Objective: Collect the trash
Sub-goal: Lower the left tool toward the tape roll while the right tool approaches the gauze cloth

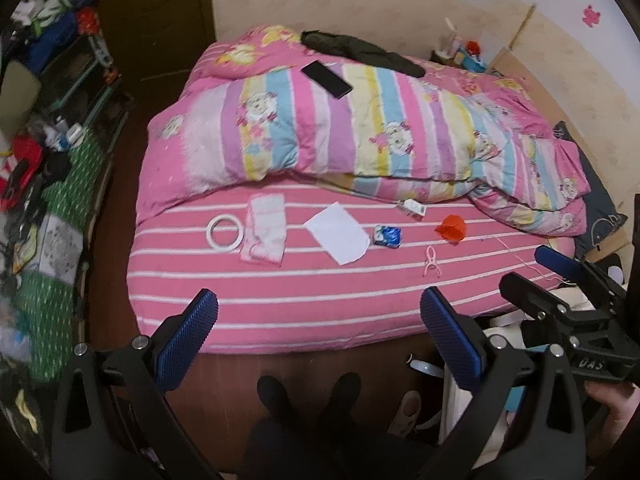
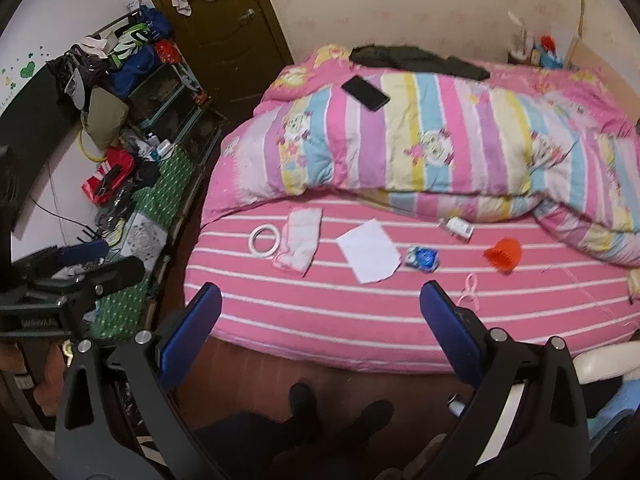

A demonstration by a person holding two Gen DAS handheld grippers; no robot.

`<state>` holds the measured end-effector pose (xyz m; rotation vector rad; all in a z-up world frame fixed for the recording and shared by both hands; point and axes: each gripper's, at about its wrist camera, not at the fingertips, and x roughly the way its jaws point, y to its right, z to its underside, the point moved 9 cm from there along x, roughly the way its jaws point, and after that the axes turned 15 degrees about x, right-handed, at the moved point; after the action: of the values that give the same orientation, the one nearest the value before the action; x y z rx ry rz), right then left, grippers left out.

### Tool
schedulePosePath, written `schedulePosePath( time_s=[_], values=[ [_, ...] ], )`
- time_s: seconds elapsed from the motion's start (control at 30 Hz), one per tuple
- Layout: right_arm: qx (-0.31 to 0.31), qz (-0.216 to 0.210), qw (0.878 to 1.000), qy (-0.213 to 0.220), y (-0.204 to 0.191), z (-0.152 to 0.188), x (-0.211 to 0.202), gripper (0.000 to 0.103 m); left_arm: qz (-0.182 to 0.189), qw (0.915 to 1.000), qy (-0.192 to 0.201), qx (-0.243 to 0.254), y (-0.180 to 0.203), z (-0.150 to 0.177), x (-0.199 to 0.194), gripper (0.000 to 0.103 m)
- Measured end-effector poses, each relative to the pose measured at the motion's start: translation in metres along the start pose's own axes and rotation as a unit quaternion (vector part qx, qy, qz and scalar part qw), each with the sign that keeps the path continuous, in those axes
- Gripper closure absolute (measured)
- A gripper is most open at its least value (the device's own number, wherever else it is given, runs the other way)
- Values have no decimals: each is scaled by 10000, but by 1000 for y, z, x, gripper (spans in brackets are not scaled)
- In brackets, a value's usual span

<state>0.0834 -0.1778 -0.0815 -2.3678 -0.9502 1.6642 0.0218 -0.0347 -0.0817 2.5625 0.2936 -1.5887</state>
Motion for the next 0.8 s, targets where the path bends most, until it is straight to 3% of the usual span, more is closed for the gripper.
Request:
schedulePosePath(
  time_s=[0.27, 0.8],
  values=[
    [-158, -325, 9982, -488, -33, 15, 26, 5, 8, 9991, -206, -362, -35, 20, 15, 5],
    [178, 313, 9976, -594, -136, 16, 117, 5, 762, 9960, -360, -294, -177, 13, 73, 5]
  ],
)
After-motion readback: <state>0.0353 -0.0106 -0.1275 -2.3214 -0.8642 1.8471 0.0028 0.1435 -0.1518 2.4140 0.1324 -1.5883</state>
